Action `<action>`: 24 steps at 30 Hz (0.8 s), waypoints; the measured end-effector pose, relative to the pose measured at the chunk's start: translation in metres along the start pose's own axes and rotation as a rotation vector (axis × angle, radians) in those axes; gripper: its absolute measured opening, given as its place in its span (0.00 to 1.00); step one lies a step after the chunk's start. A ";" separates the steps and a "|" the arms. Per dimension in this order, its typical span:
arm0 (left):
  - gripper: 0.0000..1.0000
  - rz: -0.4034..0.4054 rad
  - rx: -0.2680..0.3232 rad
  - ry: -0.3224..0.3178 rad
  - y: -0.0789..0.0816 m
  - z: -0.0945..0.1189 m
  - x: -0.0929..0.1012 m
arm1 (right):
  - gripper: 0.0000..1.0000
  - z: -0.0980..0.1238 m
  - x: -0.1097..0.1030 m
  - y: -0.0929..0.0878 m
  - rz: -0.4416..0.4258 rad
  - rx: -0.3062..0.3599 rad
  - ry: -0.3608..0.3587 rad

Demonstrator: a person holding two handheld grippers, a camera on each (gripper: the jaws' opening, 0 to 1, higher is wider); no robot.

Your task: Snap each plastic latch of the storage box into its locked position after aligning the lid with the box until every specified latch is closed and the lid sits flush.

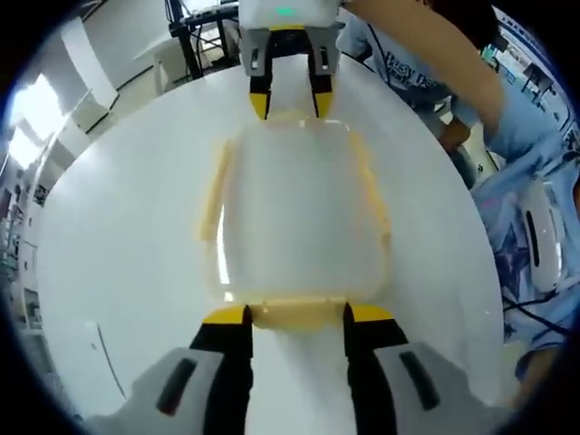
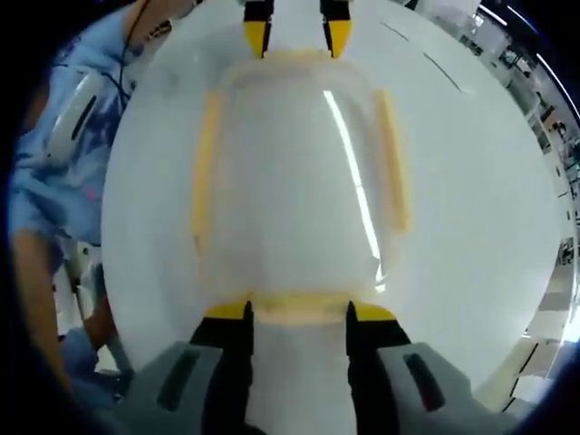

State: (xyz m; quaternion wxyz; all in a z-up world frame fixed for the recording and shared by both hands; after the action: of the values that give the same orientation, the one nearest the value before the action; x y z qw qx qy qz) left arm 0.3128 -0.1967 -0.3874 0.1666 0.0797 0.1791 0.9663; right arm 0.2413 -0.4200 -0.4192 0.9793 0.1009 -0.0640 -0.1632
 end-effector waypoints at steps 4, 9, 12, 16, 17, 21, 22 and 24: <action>0.38 0.001 0.010 0.010 0.001 0.002 0.003 | 0.40 0.000 -0.001 0.000 0.011 0.009 -0.003; 0.38 0.004 0.007 0.005 0.000 0.005 0.006 | 0.39 0.000 -0.003 0.003 0.024 0.004 0.003; 0.38 0.003 0.012 0.004 0.000 0.008 0.006 | 0.39 0.000 -0.004 0.004 0.026 0.005 0.003; 0.38 0.004 0.022 0.000 0.000 0.009 0.007 | 0.39 0.000 -0.003 0.005 0.029 0.009 0.004; 0.38 0.004 0.022 0.001 -0.001 0.010 0.007 | 0.39 0.000 -0.004 0.006 0.030 0.009 0.003; 0.38 0.001 0.028 0.007 -0.002 0.017 0.010 | 0.39 0.007 -0.006 0.009 0.032 0.023 -0.006; 0.38 -0.001 0.035 0.008 -0.002 0.020 0.011 | 0.39 0.010 -0.006 0.009 0.033 0.026 -0.011; 0.38 -0.005 0.048 0.016 -0.001 0.027 0.013 | 0.39 0.015 -0.005 0.012 0.040 0.033 -0.025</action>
State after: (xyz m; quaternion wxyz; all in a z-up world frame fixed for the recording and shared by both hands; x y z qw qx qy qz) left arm 0.3071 -0.1827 -0.3617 0.1657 0.0755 0.2036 0.9620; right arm 0.2375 -0.4101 -0.4023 0.9797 0.1138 -0.0809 -0.1439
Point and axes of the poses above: the point that each gripper's makers call its tool centre point, and the gripper's own axes: z roughly backward along the fingers, x roughly to its right, y roughly out of its top, the point moved 7 cm from there along z, roughly backward along the fingers, and after that the axes turned 6 degrees about -y, right-handed, at the moved point
